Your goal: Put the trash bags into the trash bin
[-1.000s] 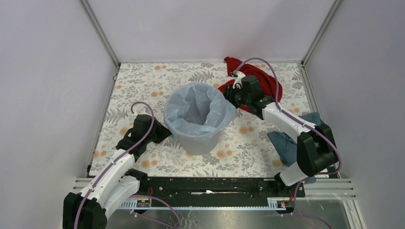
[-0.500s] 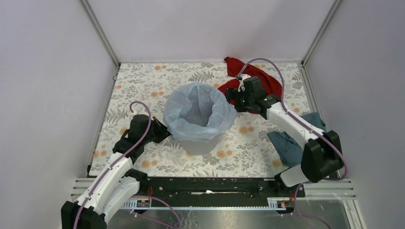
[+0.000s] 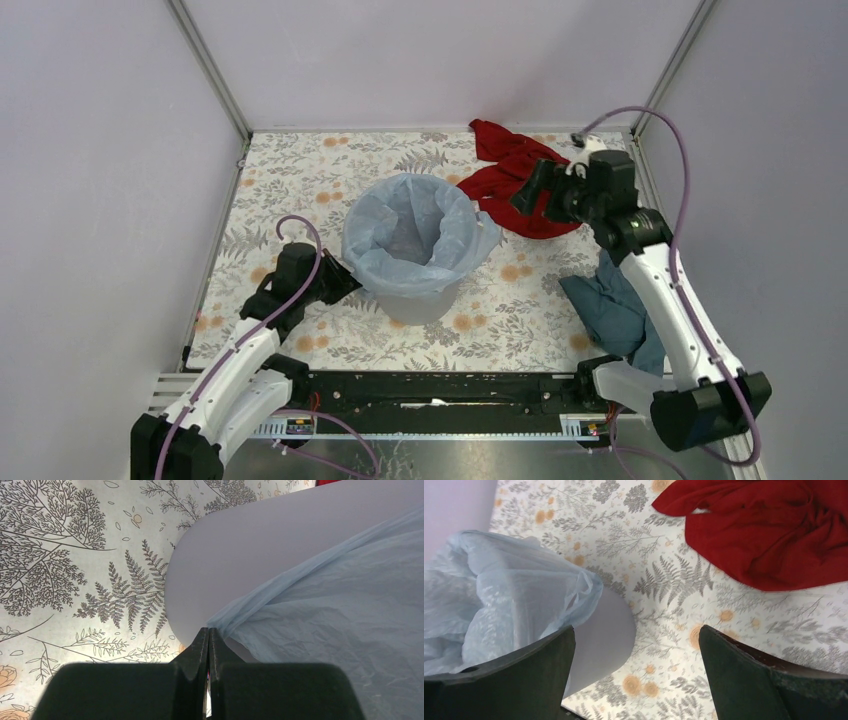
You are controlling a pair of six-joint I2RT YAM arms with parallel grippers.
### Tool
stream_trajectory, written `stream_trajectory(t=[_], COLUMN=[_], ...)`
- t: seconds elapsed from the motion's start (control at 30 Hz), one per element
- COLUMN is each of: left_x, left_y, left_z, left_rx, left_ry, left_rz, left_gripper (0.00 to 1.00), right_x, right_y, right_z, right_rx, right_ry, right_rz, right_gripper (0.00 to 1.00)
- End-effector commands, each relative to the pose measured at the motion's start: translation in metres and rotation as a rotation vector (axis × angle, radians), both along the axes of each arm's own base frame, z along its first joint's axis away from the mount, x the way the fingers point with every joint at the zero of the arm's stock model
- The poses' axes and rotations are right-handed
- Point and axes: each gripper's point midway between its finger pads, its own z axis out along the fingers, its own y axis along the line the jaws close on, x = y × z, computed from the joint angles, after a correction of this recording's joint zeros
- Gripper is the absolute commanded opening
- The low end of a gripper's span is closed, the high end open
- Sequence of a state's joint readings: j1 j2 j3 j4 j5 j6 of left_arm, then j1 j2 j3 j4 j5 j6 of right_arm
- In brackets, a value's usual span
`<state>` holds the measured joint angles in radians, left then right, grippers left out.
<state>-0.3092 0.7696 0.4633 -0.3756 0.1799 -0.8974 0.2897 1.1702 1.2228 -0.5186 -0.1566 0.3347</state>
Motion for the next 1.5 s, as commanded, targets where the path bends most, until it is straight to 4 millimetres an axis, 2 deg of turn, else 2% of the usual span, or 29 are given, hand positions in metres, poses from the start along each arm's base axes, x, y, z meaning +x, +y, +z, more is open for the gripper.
stream_trajectory(t=[0.0,0.17,0.23,0.37,0.57,0.67,0.83,0.97,1.13,1.3,1.47], left_x=[0.008,0.009,0.008,0.007,0.006,0.006,0.006,0.004,0.001,-0.004,-0.012], left_y=[-0.001,-0.005,-0.007,-0.007,-0.008,-0.008,-0.009,-0.009,-0.010,-0.009,-0.008], left_z=[0.017,0.017,0.017,0.016,0.014,0.013,0.013,0.010,0.002,-0.011,-0.034], left_rx=[0.007,-0.013,-0.023,-0.031,-0.032,-0.030,-0.032,-0.033,-0.041,-0.041,-0.044], left_ry=[-0.056,-0.051,-0.051,-0.046,-0.041,-0.035,-0.033,-0.023,-0.004,0.026,0.093], left_rz=[-0.011,-0.020,-0.024,-0.025,-0.031,-0.030,-0.034,-0.035,-0.037,-0.033,-0.016], left_gripper=[0.00,0.00,0.00,0.00,0.00,0.00,0.00,0.00,0.00,0.00,0.00], right_x=[-0.026,-0.041,-0.046,-0.042,-0.042,-0.043,-0.053,-0.059,-0.061,-0.062,-0.065], right_y=[0.021,0.048,0.055,0.058,0.067,0.073,0.081,0.079,0.078,0.083,0.095], right_z=[0.036,0.043,0.035,0.008,0.000,-0.007,-0.024,-0.044,-0.070,-0.108,-0.155], right_rx=[0.346,0.577,0.642,0.639,0.667,0.666,0.671,0.651,0.651,0.620,0.525], right_ry=[-0.030,0.023,0.063,0.121,0.150,0.174,0.221,0.247,0.276,0.334,0.404], right_rz=[0.140,0.259,0.297,0.304,0.352,0.361,0.389,0.377,0.364,0.354,0.337], right_gripper=[1.00,1.00,1.00,0.99,0.93,0.79,0.61,0.31,0.01,0.00,0.00])
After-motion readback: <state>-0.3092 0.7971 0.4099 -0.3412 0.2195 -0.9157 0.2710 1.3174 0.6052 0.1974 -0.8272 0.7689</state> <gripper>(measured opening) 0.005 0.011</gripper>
